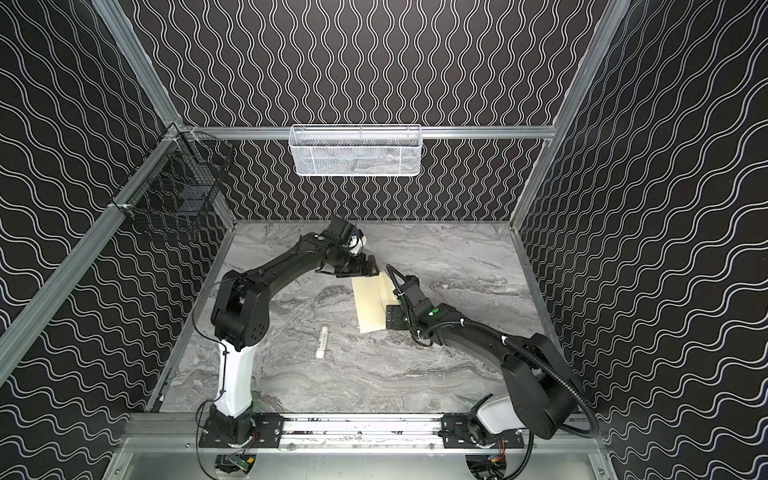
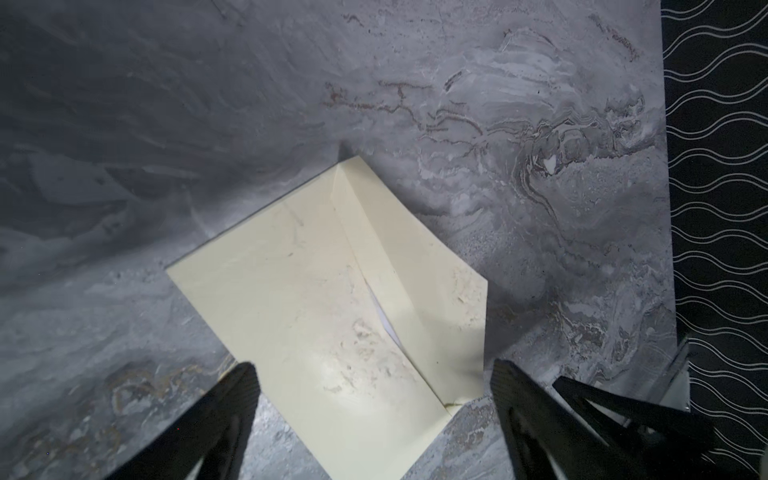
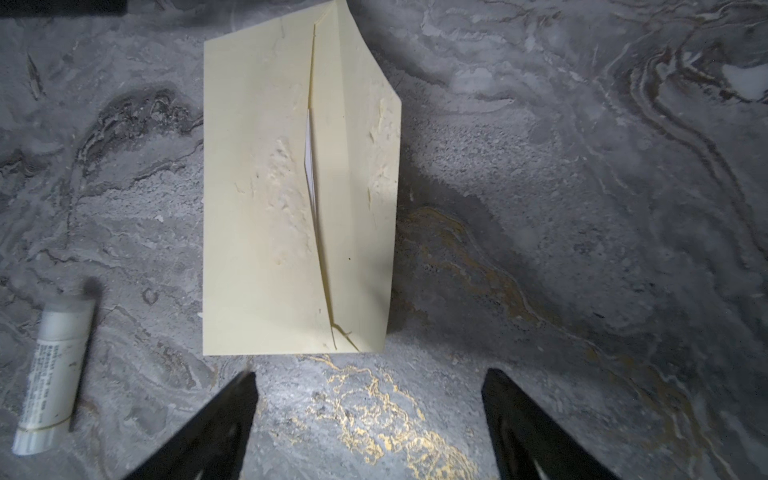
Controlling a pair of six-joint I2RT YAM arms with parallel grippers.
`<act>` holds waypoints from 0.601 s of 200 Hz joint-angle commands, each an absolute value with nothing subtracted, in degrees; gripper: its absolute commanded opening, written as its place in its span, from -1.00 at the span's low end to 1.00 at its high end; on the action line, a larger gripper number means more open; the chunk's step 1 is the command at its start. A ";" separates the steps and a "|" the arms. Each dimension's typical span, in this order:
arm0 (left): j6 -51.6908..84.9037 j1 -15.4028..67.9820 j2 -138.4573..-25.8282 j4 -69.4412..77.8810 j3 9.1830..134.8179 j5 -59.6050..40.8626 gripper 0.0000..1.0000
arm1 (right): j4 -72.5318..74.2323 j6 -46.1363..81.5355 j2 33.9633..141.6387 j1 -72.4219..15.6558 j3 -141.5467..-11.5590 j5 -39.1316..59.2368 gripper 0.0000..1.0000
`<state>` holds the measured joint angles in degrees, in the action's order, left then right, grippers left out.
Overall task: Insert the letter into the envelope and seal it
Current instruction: 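Release the envelope and raise both grippers away from it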
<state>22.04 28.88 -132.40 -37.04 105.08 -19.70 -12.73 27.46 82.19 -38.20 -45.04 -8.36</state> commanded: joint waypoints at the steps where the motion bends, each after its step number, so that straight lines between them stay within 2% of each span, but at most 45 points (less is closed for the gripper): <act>1: 18.97 28.84 -135.50 -39.17 109.32 -19.53 0.77 | -9.46 28.27 82.76 -38.23 -44.21 -8.75 0.78; 63: 17.49 28.88 -143.79 -41.65 118.22 -21.23 0.73 | -11.00 26.98 89.40 -37.29 -47.50 -8.12 0.80; 120: 17.69 28.66 -143.61 -41.23 114.98 -20.75 0.69 | -11.32 25.93 92.73 -36.63 -48.45 -11.59 0.76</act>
